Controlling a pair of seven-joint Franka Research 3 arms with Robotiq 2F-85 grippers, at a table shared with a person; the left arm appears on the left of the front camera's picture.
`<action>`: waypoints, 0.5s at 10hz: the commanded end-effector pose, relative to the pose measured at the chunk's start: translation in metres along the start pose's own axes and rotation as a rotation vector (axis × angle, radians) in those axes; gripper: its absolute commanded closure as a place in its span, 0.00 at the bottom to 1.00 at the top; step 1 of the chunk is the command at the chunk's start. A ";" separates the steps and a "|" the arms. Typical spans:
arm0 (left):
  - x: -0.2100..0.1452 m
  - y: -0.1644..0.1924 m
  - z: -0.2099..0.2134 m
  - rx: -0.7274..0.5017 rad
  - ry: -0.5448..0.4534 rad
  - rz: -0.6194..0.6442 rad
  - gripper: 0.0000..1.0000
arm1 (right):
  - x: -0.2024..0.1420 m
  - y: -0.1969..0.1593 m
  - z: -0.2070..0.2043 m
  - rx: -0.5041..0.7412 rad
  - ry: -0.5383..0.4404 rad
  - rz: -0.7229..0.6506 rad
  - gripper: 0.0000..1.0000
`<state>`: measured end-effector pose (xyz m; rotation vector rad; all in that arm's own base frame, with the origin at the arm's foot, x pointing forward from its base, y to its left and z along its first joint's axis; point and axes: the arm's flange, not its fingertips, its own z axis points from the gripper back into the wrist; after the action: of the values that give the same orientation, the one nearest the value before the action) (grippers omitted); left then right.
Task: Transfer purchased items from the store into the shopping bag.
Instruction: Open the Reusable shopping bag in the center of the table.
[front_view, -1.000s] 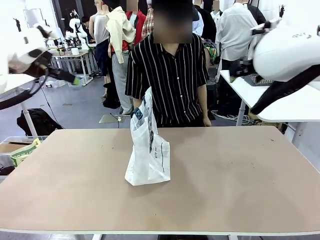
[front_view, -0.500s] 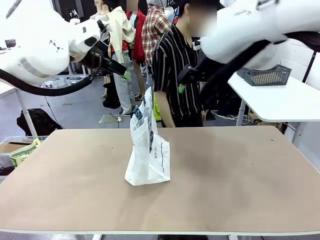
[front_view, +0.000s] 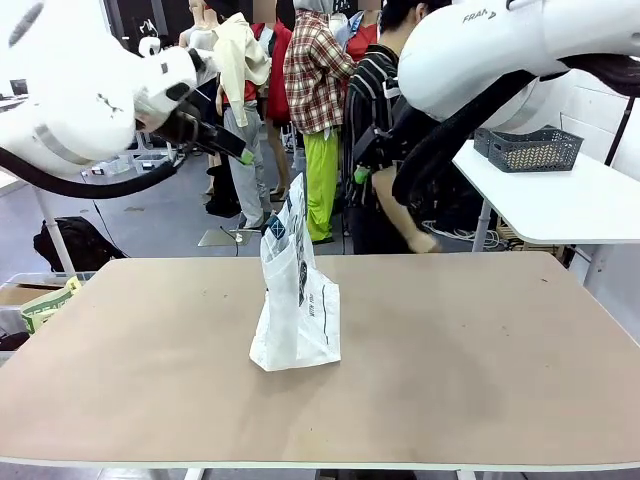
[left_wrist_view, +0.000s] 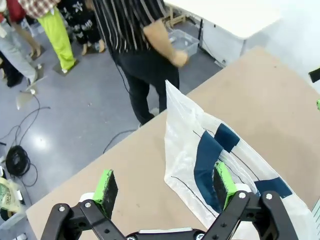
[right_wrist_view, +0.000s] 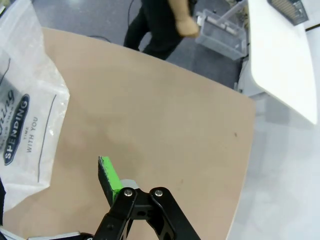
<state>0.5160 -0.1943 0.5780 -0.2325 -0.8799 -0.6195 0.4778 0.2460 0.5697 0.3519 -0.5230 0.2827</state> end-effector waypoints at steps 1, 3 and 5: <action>0.021 -0.015 -0.014 0.037 0.070 0.039 0.00 | -0.009 0.039 -0.001 -0.038 0.074 -0.021 0.00; 0.035 -0.017 -0.025 0.044 0.125 0.039 0.00 | -0.030 0.065 0.008 -0.076 0.071 0.030 0.00; 0.049 -0.017 -0.040 0.026 0.167 0.061 0.00 | -0.041 0.089 -0.001 -0.040 0.056 0.012 0.00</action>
<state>0.5453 -0.2383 0.5768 -0.1883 -0.7463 -0.5841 0.4151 0.3179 0.5783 0.2920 -0.4707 0.3183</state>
